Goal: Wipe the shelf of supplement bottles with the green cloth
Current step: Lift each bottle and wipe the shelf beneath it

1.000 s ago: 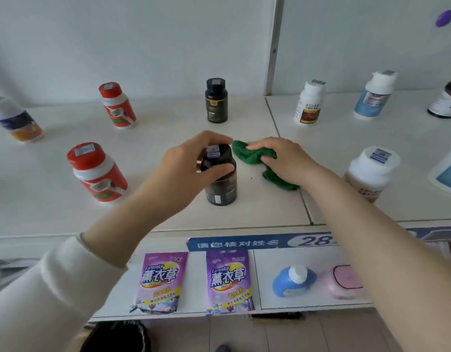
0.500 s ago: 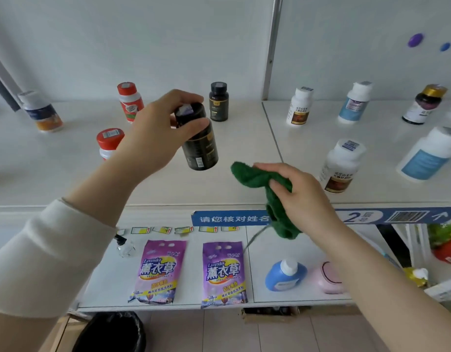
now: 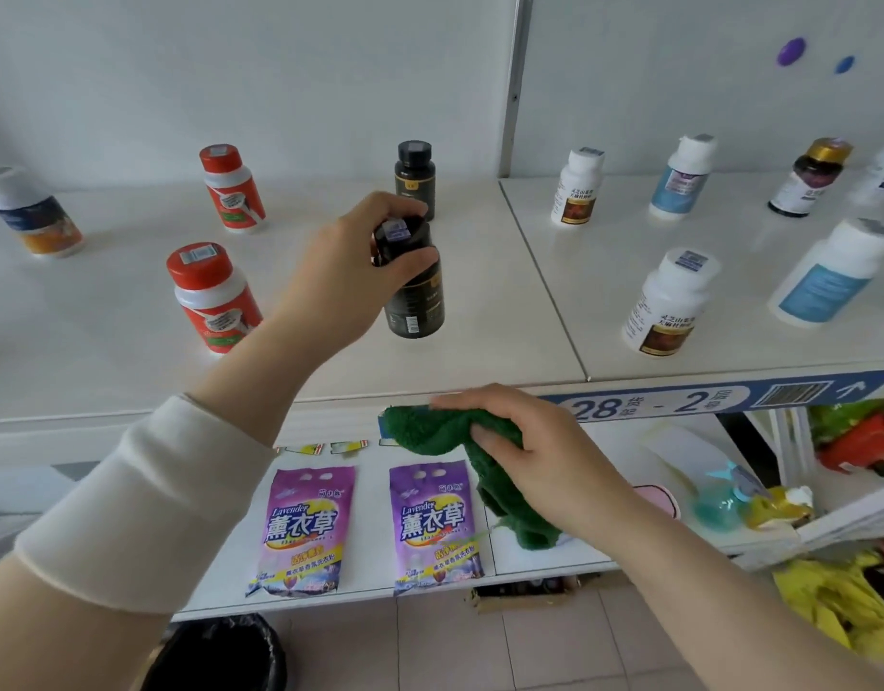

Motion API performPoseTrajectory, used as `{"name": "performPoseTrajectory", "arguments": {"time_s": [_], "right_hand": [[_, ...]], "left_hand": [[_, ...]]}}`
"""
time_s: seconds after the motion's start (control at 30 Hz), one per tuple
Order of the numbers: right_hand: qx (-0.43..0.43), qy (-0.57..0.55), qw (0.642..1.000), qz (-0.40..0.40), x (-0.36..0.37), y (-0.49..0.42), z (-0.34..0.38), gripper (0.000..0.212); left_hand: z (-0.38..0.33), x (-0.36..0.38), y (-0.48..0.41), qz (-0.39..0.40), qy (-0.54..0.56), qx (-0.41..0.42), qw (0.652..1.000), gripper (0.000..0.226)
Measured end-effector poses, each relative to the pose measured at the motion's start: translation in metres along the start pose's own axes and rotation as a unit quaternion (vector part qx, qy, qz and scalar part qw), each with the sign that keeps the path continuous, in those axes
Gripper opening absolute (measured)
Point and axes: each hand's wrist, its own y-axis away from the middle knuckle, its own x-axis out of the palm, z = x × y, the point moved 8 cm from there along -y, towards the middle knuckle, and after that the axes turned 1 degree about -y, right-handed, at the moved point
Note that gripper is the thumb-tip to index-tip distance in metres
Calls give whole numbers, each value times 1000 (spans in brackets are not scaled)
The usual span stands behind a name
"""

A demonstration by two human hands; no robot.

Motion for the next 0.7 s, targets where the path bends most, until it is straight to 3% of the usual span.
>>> {"name": "performPoseTrajectory", "arguments": {"time_s": [0.17,0.33,0.43,0.5,0.57,0.63,0.7], "right_hand": [[52,-21,998,10,-48,23,-15,45],[69,-88,990,-87,-127,44,-32,47],[79,-188,972,-119,-166,49,-49,42],[103,-290,944,-122,-183,48,-64,39],[127,-359,918,-109,-196,47,-78,37],[144,-389,905,-91,-209,47,-90,36],[151,-415,893,-84,-222,45,-100,36]], "left_hand": [[-10,36,3,37,-21,5,999,36],[-10,56,8,42,-42,-11,998,40],[-18,53,11,-15,-108,5,994,47],[-45,49,16,-98,-122,52,986,51],[-87,66,21,-130,-96,121,979,48],[-122,106,20,-80,-72,150,983,51],[-137,146,12,-15,-49,114,992,61]]}}
